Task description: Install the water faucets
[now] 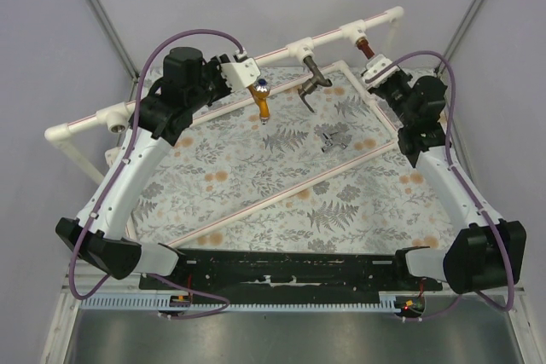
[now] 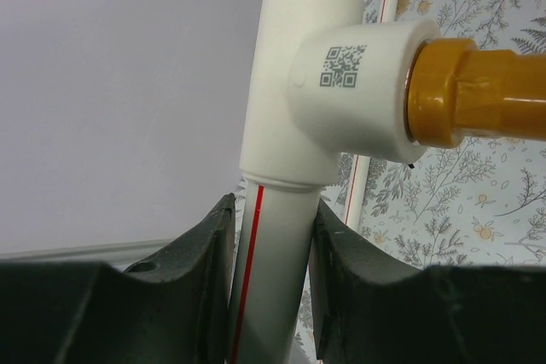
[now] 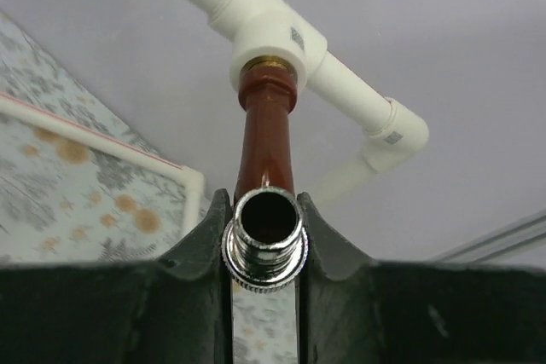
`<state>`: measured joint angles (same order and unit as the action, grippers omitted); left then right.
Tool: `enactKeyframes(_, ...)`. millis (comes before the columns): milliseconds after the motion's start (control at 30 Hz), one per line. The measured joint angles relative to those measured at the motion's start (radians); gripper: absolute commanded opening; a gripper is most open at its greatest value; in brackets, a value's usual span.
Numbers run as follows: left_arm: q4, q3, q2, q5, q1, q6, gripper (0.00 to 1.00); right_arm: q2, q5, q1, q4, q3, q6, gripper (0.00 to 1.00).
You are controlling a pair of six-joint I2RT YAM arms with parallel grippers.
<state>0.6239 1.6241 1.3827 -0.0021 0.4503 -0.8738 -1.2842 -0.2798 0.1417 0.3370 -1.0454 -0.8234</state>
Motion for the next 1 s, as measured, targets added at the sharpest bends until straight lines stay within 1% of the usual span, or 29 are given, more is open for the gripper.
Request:
enactKeyframes(67,-0.002,0.0,0.0,0.0,0.0,0.0,0.02,-0.001,0.015,-0.002,0.014,-0.008,0.172,0.13)
enactKeyframes(133,-0.002,0.0,0.0,0.001,0.0,0.0,0.02,-0.001,0.049,-0.002,0.017,-0.011,0.412,0.1)
enactKeyframes(200,-0.003,0.0,0.0,0.0,0.0,0.0,0.02,-0.002,0.096,-0.002,0.027,-0.01,0.698,0.08)
enactKeyframes(367,-0.006,0.0,0.0,0.0,0.0,0.0,0.02,-0.007,0.2,-0.006,0.083,0.029,1.537,0.08)
enactKeyframes(433,-0.009,0.0,0.002,-0.004,0.0,0.0,0.02,-0.026,0.23,-0.006,0.15,0.06,1.869,0.17)
enactKeyframes(467,-0.014,0.0,0.004,-0.008,-0.002,0.0,0.02,-0.043,0.238,-0.005,0.197,0.075,2.008,0.25)
enactKeyframes(533,-0.026,0.0,0.012,-0.016,-0.005,0.0,0.02,-0.078,0.243,-0.004,0.284,0.094,2.214,0.42)
enactKeyframes(567,-0.03,0.0,0.014,-0.016,-0.006,0.0,0.02,-0.09,0.242,-0.004,0.315,0.099,2.29,0.48)
enactKeyframes(633,-0.027,0.0,0.014,-0.014,-0.006,0.0,0.02,-0.093,0.25,-0.006,0.34,0.105,2.359,0.6)
enactKeyframes(667,-0.011,0.0,0.009,-0.008,-0.004,0.0,0.02,-0.097,0.267,-0.01,0.355,0.106,2.376,0.68)
enactKeyframes(700,-0.008,0.0,0.003,-0.004,0.001,0.0,0.02,-0.098,0.284,-0.021,0.366,0.111,2.378,0.78)
enactKeyframes(733,-0.003,0.0,0.0,0.0,0.004,0.0,0.02,-0.094,0.294,-0.033,0.378,0.123,2.369,0.96)
enactKeyframes(767,0.0,0.0,0.0,0.004,0.005,0.0,0.02,-0.086,0.304,-0.047,0.385,0.14,2.352,0.98)
enactKeyframes(933,0.001,0.001,0.0,0.007,0.009,0.0,0.02,0.016,0.284,-0.129,0.376,0.256,2.212,0.98)
enactKeyframes(1000,0.003,0.003,0.0,0.006,0.009,0.001,0.04,0.079,0.261,-0.166,0.323,0.28,2.108,0.98)
